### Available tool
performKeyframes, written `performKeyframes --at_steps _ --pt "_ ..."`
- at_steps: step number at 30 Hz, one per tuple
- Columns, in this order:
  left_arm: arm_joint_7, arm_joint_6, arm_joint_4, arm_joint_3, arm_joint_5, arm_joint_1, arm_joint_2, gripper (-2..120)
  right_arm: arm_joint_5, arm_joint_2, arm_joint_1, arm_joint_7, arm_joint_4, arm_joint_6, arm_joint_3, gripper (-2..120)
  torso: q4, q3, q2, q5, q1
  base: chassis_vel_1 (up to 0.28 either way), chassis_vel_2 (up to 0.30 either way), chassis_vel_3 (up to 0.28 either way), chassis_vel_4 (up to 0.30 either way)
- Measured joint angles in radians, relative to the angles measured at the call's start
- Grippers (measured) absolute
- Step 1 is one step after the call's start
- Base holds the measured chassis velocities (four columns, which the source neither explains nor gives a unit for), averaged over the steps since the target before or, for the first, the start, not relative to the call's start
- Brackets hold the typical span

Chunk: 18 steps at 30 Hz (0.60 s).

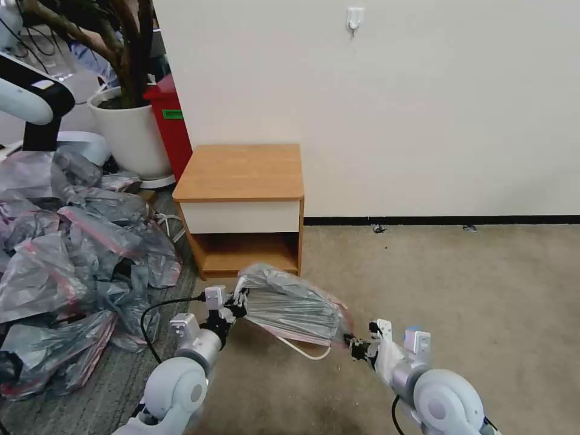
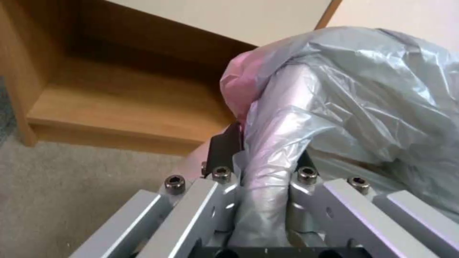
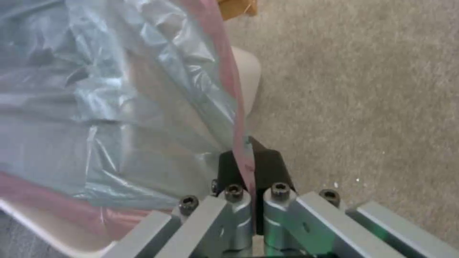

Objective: Pick up the garbage bag from the table and place it over the trash can.

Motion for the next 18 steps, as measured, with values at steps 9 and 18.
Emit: performKeyframes --at_steps 9,18 --pt "-0.008 -0.008 0.011 0.007 0.004 -0.004 -0.015 8 -0.002 0.011 -0.019 -0.002 0.044 -0.013 -0.023 0 0.0 0.0 0.0 0.0 0.0 0.0 0.0 0.0 0.0" --pt "-0.031 0.002 0.009 0.001 -0.047 -0.017 -0.009 8 -0.068 -0.003 -0.009 -0.038 -0.011 0.002 -0.036 0 0.0 0.0 0.0 -0.0001 0.0 0.0 0.0 0.0 0.0"
